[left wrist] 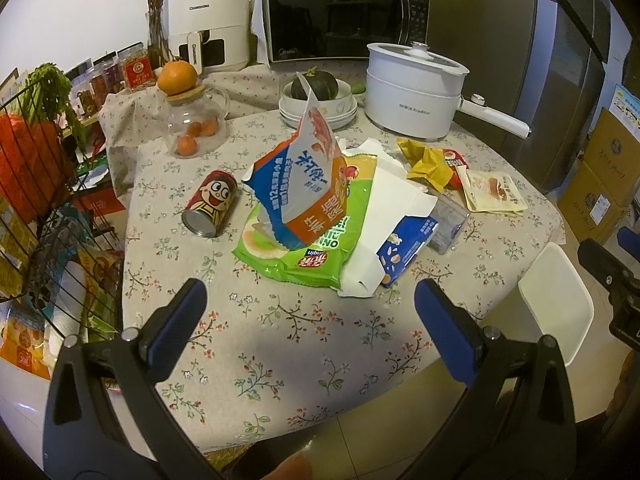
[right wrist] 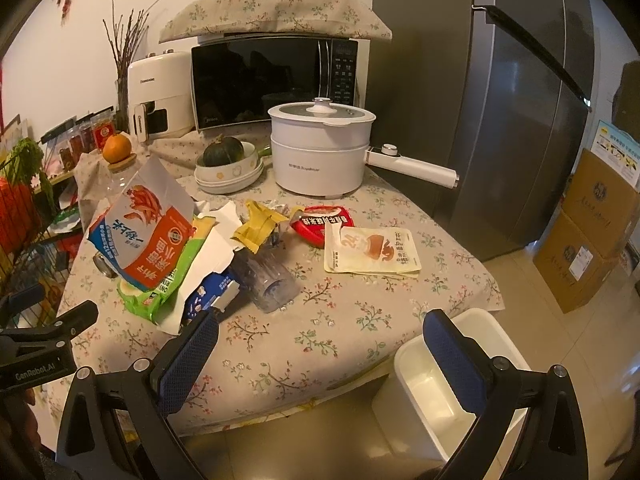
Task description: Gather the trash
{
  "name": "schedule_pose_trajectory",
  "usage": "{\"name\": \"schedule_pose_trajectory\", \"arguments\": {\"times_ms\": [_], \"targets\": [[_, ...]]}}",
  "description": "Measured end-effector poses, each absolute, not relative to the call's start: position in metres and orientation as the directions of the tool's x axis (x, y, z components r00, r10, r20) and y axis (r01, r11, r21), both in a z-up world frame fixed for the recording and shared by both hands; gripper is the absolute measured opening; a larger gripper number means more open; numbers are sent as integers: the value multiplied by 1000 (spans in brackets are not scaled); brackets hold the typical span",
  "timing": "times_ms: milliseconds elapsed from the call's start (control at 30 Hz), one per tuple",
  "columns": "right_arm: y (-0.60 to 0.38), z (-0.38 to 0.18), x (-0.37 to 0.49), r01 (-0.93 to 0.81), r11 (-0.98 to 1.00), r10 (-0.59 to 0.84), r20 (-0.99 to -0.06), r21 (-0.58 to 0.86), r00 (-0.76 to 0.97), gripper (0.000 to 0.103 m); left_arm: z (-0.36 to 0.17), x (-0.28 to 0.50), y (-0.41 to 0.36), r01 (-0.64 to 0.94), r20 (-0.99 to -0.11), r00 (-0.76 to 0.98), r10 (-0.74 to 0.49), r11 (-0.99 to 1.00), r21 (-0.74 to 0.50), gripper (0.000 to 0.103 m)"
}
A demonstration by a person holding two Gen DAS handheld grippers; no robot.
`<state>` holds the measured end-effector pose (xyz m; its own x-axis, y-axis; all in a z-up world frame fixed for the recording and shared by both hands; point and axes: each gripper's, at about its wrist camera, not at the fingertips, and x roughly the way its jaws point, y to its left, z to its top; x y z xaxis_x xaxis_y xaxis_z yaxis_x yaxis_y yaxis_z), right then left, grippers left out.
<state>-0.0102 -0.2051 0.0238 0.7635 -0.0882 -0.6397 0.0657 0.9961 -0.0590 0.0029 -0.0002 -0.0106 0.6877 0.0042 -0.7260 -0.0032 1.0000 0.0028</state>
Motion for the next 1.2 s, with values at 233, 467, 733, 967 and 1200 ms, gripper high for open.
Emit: {"name": "schedule_pose_trajectory", "arguments": {"times_ms": [233, 467, 733, 967, 1200], "targets": [[-205, 21, -10, 83, 993, -119, -641, -85, 759, 103, -12, 7, 4, -7, -735, 678, -10, 1000, -21, 103], [-207, 27, -1, 70, 992, -120, -633, -104, 765, 103, -7, 19, 14, -19, -719, 694, 40, 999, 37, 103], [-204, 31, 59, -37, 998, -9, -760, -43, 650, 103, 16, 76, 27, 96, -749, 662, -37, 995, 36, 103], [-215, 4, 87, -65, 994, 110, -814, 89, 570, 103, -3, 118, 28, 164, -785, 605, -132, 986, -40, 90], [-235, -5, 108, -39, 993, 112, -829, 109, 547, 103, -16, 139, 20, 173, -804, 565, -185, 979, -104, 50]]}}
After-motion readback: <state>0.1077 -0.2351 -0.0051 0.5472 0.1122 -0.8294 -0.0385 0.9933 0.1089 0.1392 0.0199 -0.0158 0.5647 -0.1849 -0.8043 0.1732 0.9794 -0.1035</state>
